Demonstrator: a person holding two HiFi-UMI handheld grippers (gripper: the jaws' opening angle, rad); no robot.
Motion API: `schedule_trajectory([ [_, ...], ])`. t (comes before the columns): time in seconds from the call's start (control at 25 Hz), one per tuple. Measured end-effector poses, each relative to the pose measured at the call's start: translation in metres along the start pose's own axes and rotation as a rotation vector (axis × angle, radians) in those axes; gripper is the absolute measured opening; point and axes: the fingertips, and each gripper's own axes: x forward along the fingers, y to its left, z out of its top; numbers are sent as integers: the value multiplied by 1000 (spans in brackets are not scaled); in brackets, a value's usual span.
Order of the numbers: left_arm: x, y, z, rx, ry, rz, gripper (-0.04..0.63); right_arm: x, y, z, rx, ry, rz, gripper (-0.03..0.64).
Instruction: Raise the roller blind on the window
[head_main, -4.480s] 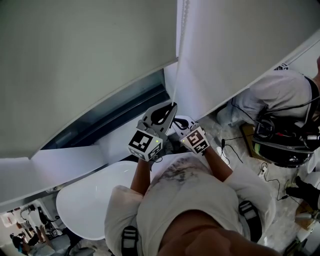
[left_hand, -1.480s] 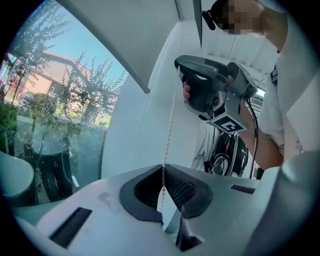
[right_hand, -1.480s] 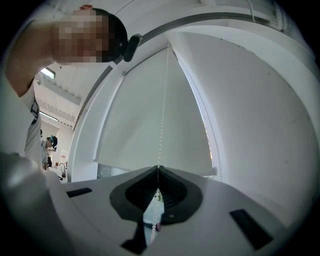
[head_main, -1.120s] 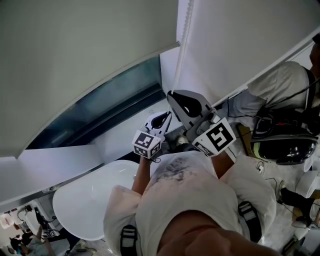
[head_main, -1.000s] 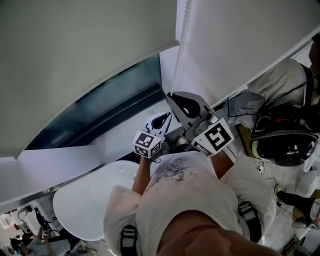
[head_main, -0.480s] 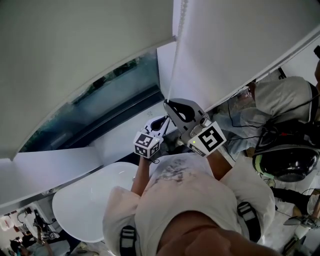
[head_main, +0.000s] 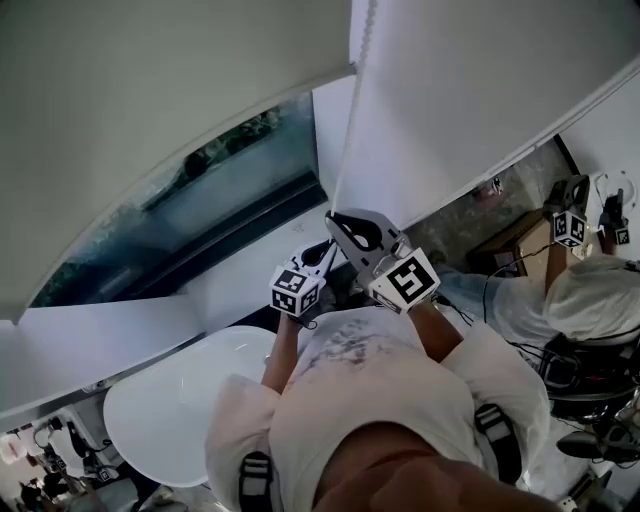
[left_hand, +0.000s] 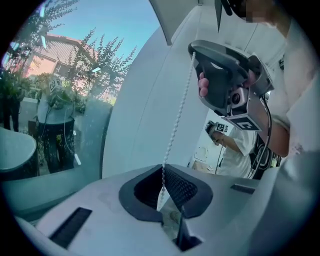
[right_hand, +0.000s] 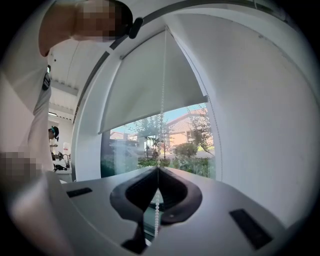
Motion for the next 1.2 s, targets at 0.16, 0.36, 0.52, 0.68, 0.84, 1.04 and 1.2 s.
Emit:
schedule_trajectory([
  [0.16, 1, -1, -10, -7, 30, 5, 15, -4, 0, -10, -1, 19, -4, 61],
  [0.36, -2, -2, -15, -15, 38, 10, 15, -5, 1, -13, 0, 18, -5, 61],
  [0.52, -12, -13, -3, 5, 16, -4, 16, -5, 6, -9, -14, 13, -6, 61],
  [0.68, -49, -40, 30, 39, -57, -19, 36, -16, 26, 4, -25, -5, -15, 61],
  [0.84, -41, -35, 70, 66, -123, -24, 58, -5, -7, -13, -26, 17, -13, 61],
  [1.04, -72, -61, 146, 128, -208, -79, 60, -8, -6, -12, -30, 16, -17, 61],
  [1.2, -90, -76, 202, 224, -275, -86, 60, -8, -4, -9, -27, 6, -20, 61],
])
